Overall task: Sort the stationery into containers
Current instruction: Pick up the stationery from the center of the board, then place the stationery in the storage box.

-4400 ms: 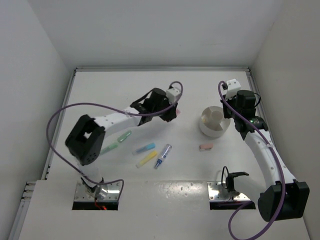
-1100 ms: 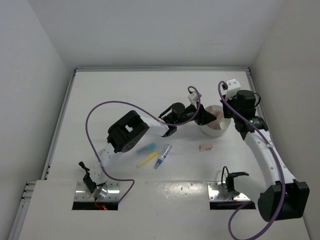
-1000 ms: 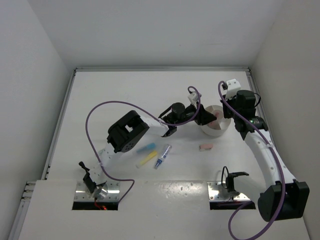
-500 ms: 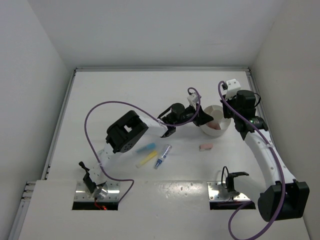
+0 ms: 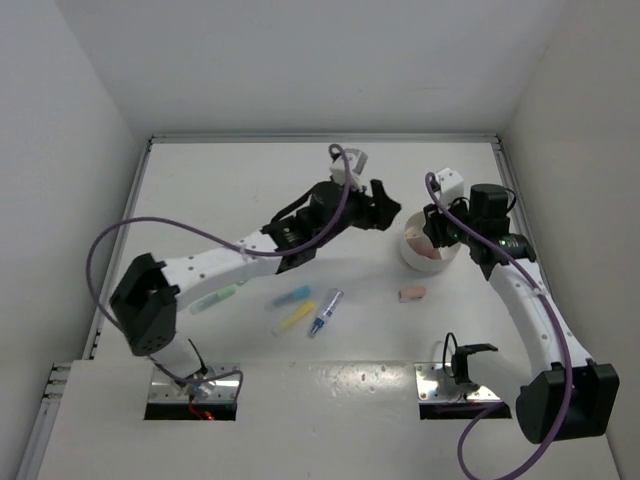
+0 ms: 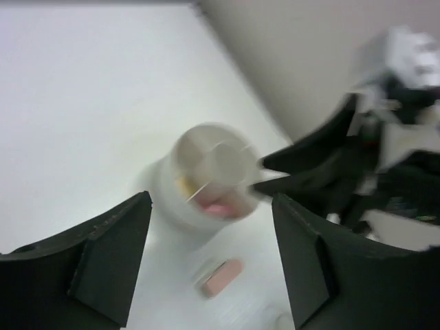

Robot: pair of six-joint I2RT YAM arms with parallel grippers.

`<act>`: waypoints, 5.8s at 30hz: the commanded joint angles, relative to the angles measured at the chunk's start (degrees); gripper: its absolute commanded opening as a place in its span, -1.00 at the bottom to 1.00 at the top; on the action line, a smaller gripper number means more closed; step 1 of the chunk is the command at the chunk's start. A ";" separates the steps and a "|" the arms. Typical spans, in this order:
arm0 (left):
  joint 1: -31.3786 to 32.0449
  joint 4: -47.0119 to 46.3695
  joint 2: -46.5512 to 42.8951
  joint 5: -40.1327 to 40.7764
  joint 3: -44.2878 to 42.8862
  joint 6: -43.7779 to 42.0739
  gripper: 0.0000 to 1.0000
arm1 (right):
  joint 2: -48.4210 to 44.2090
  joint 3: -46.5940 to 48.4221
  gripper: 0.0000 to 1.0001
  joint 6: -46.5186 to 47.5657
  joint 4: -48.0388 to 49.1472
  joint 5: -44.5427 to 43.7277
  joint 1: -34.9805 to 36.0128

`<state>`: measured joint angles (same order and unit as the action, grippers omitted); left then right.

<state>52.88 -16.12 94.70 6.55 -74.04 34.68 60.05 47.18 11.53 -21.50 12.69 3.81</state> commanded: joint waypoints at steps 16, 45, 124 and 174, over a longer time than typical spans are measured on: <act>-24.22 40.03 -15.01 20.81 27.90 15.36 0.51 | 4.55 4.50 0.05 6.93 -8.30 13.07 1.99; -28.89 34.31 -2.15 6.37 25.09 -11.74 0.16 | 2.88 4.50 0.08 6.40 -7.24 13.06 1.99; 0.03 -44.88 32.04 -16.48 -6.64 5.23 -1.00 | -7.05 -2.88 -1.00 -3.80 12.62 -17.79 1.99; -5.06 38.51 -9.69 28.97 7.10 23.57 0.10 | -0.74 3.69 0.26 11.56 -9.25 23.06 3.38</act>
<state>52.47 -8.88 86.76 23.24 -73.28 42.57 56.49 45.78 15.55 -22.44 19.11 5.76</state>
